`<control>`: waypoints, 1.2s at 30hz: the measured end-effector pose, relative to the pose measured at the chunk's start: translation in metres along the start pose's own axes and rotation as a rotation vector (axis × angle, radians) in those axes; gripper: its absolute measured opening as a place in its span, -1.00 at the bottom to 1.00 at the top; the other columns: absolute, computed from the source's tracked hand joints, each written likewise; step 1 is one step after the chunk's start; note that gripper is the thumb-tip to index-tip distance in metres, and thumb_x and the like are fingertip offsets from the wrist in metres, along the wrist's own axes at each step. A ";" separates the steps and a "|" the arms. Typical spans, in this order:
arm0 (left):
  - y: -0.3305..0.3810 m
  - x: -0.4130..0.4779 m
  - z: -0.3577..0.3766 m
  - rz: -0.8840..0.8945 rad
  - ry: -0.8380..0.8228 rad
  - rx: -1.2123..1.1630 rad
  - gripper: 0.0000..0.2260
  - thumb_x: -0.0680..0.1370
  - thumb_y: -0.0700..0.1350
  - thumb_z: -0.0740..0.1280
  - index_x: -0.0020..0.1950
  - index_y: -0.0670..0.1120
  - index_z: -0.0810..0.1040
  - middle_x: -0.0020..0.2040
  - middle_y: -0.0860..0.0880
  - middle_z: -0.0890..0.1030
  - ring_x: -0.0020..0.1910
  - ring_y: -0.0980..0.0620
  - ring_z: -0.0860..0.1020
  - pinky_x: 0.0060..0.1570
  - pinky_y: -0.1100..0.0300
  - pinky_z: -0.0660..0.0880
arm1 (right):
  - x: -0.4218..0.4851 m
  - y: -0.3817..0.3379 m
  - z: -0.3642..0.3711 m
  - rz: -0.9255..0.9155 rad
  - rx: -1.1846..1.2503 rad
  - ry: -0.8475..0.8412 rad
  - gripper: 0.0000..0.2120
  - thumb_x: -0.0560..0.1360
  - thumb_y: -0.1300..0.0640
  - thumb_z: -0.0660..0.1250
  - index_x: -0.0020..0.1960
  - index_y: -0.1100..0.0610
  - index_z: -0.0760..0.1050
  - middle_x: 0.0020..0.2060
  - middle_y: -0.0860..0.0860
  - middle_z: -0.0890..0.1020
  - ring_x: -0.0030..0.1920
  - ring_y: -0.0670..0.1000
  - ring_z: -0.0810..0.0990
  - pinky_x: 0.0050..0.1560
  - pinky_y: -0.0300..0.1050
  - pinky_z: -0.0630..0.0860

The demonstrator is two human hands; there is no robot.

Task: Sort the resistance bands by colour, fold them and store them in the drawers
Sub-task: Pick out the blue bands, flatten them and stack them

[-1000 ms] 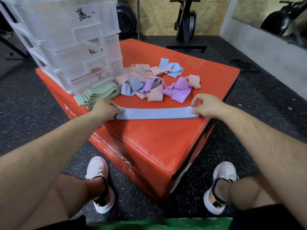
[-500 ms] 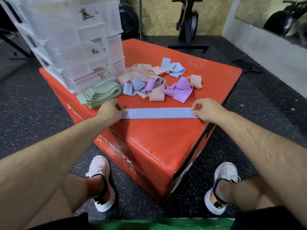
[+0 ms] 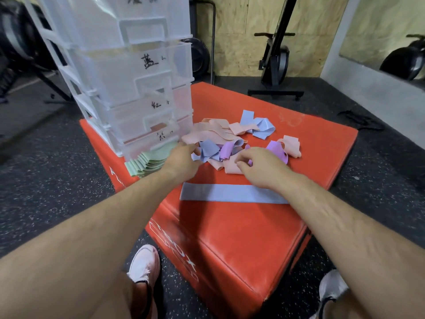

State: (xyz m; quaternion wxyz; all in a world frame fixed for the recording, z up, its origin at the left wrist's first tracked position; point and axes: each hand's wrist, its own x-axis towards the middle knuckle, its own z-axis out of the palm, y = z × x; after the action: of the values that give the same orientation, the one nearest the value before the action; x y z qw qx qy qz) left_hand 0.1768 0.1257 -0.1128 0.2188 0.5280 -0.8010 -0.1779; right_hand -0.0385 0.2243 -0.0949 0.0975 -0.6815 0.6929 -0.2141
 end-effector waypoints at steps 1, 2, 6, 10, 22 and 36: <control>-0.001 0.007 0.001 0.023 -0.004 0.020 -0.76 0.51 -0.14 0.38 0.17 -0.09 0.58 0.16 -0.15 0.52 0.15 -0.14 0.51 0.06 0.17 0.42 | 0.008 -0.004 0.005 -0.014 -0.006 -0.002 -0.82 0.58 0.11 0.25 0.01 0.03 0.64 -0.04 -0.08 0.66 0.03 0.00 0.56 0.07 0.00 0.51; -0.001 0.014 0.003 0.032 -0.005 0.033 -0.74 0.51 -0.13 0.38 0.20 -0.08 0.57 0.18 -0.16 0.49 0.18 -0.14 0.48 0.13 0.13 0.42 | 0.014 -0.008 0.010 -0.030 -0.020 -0.011 -0.82 0.58 0.11 0.25 0.02 0.04 0.64 -0.02 -0.07 0.65 0.05 0.01 0.56 0.09 -0.02 0.50; 0.004 0.035 0.009 -0.013 -0.015 0.130 -0.70 0.52 -0.10 0.35 0.25 -0.04 0.53 0.19 -0.19 0.48 0.22 -0.19 0.45 0.18 0.06 0.42 | 0.036 -0.019 0.025 -0.031 -0.045 -0.059 -0.80 0.61 0.12 0.20 0.04 0.02 0.61 0.01 -0.08 0.57 0.07 0.03 0.54 0.30 0.03 0.34; 0.009 0.043 0.015 0.027 -0.027 0.311 -0.78 0.51 -0.15 0.33 0.15 -0.12 0.55 0.10 -0.17 0.61 0.20 -0.17 0.48 0.12 0.11 0.38 | 0.048 -0.024 0.035 -0.009 -0.065 -0.114 -0.74 0.60 0.11 0.15 0.12 -0.01 0.60 0.11 -0.03 0.54 0.11 0.09 0.53 0.31 0.19 0.31; 0.035 0.025 -0.012 -0.032 0.128 -0.374 -0.76 0.49 -0.36 0.25 -0.02 -0.09 0.63 -0.17 0.04 0.62 -0.18 0.06 0.57 -0.31 0.46 0.42 | 0.036 -0.027 0.016 0.078 0.228 0.005 -0.72 0.53 -0.07 0.36 0.22 -0.04 0.53 0.01 -0.18 0.59 0.06 -0.09 0.57 0.13 -0.11 0.51; 0.071 0.003 -0.049 0.016 0.129 -0.880 -0.78 0.53 -0.16 0.43 0.17 -0.03 0.60 -0.04 -0.04 0.66 -0.08 -0.02 0.66 -0.03 0.13 0.62 | 0.029 -0.050 -0.027 0.096 0.760 0.267 -0.78 0.60 0.17 0.24 -0.03 -0.09 0.60 -0.12 -0.05 0.70 -0.11 0.02 0.72 -0.08 0.01 0.66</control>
State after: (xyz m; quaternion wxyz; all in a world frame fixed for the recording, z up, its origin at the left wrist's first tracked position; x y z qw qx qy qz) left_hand 0.1479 0.1466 -0.0343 0.4737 0.3883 -0.6378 -0.4670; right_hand -0.0065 0.2008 -0.0448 0.2614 -0.5300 0.6019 -0.5371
